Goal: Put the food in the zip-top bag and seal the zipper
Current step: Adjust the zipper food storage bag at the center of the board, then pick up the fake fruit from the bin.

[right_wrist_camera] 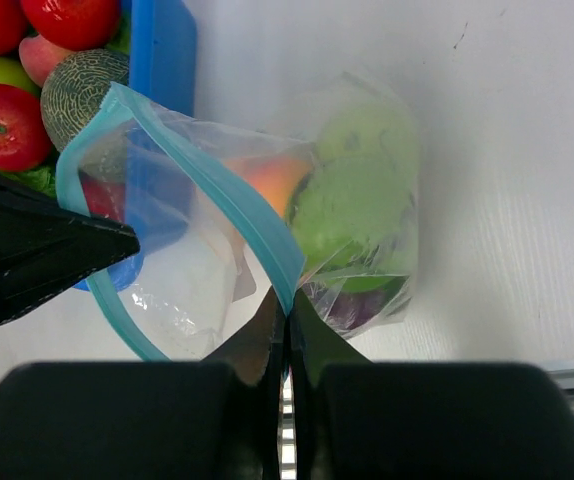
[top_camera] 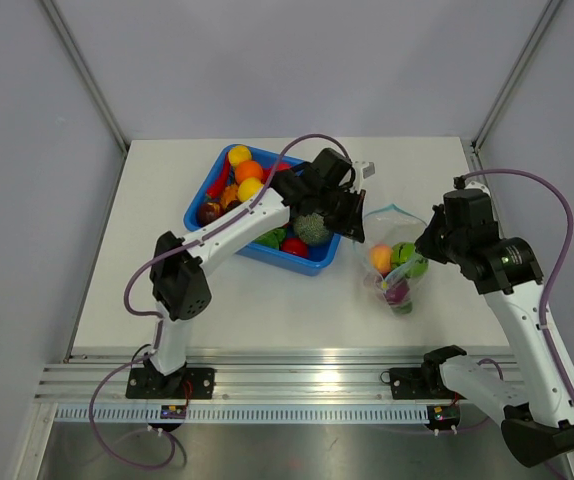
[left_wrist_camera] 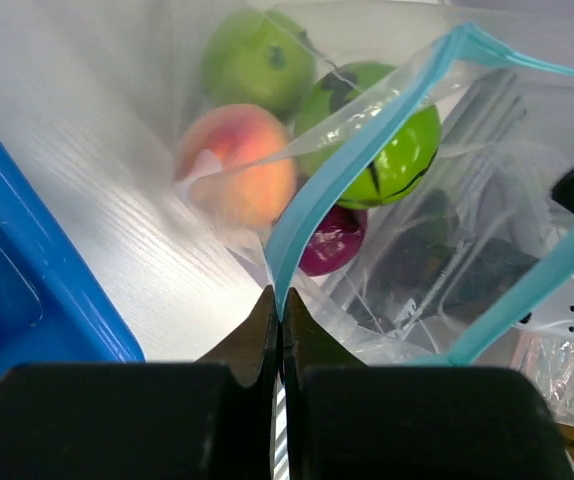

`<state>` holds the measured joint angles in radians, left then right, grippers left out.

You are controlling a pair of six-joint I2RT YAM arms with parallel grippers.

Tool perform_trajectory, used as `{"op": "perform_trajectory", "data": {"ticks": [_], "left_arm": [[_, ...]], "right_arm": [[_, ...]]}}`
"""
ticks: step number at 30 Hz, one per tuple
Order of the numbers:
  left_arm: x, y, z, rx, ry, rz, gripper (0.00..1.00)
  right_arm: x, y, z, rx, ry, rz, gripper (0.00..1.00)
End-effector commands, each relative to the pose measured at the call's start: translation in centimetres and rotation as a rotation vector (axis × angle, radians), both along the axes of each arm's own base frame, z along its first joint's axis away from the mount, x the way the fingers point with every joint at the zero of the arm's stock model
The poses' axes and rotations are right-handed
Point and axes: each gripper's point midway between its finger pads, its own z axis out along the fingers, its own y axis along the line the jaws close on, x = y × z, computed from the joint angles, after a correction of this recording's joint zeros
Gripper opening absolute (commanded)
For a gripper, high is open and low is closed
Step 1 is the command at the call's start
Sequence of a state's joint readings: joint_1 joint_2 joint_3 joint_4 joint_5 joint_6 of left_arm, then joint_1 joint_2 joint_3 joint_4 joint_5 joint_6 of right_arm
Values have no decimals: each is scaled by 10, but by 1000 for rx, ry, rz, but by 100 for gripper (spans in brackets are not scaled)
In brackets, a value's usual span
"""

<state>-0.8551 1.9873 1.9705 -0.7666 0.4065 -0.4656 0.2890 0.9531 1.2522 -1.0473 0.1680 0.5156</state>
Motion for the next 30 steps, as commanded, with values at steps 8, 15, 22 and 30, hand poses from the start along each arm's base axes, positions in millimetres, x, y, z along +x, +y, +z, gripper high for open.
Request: {"op": "perform_trajectory", "data": {"ticks": [8, 15, 22, 30], "left_arm": [[-5, -6, 71, -146, -124, -114, 92], [23, 62, 131, -193, -239, -14, 84], [127, 196, 90, 113, -284, 535, 93], [176, 253, 10, 330, -236, 755, 99]], "right_arm": [[6, 7, 1, 35, -41, 20, 4], [13, 12, -3, 39, -29, 37, 4], [14, 15, -6, 45, -24, 48, 4], [16, 20, -7, 53, -17, 75, 5]]}}
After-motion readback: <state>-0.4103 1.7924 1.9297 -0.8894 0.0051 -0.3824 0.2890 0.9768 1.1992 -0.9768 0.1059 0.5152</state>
